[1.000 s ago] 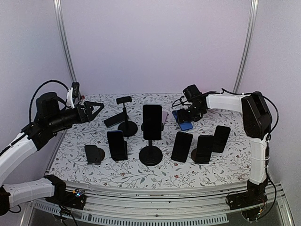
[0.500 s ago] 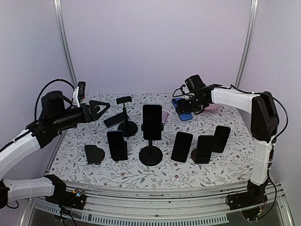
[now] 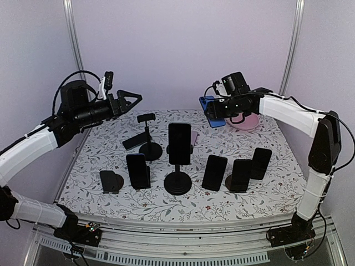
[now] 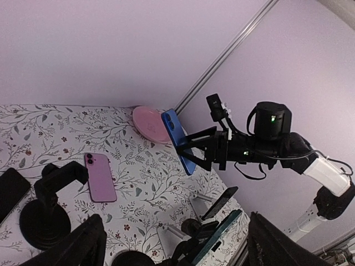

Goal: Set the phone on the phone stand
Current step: Pass from the right arm to the left

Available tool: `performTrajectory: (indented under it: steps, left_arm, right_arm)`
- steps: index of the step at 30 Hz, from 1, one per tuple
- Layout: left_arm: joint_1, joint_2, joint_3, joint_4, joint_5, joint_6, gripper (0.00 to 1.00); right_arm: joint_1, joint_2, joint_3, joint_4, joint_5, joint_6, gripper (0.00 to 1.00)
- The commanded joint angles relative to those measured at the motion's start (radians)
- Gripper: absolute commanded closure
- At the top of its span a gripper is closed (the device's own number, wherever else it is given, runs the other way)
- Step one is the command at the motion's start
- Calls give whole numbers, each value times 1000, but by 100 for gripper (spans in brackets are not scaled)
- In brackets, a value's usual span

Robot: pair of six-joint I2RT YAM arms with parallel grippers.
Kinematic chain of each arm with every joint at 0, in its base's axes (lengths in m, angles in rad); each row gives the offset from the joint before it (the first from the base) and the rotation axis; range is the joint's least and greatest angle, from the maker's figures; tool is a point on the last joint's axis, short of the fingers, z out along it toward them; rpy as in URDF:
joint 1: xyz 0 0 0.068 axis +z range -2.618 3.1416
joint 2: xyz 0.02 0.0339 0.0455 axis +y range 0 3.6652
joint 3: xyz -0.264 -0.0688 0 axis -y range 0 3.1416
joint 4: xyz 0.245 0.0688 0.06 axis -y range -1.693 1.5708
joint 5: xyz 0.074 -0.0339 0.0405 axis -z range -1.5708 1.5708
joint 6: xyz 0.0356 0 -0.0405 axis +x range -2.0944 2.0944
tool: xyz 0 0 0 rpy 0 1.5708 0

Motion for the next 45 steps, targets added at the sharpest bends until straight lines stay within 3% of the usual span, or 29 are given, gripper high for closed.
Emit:
performTrajectory:
  steps: [1, 19, 37, 45]
  left_arm:
    - [-33, 105, 122, -11, 20, 14, 13]
    - [-181, 573, 549, -23, 22, 40, 35]
    - [-198, 733, 651, 64, 62, -90, 56]
    - [-210, 763, 677, 99, 80, -123, 81]
  right_arm:
    - [28, -85, 66, 33, 30, -2, 50]
    - [156, -90, 179, 3, 109, -84, 49]
    - [201, -97, 185, 4, 117, -120, 49]
    - [209, -121, 159, 8, 123, -121, 49]
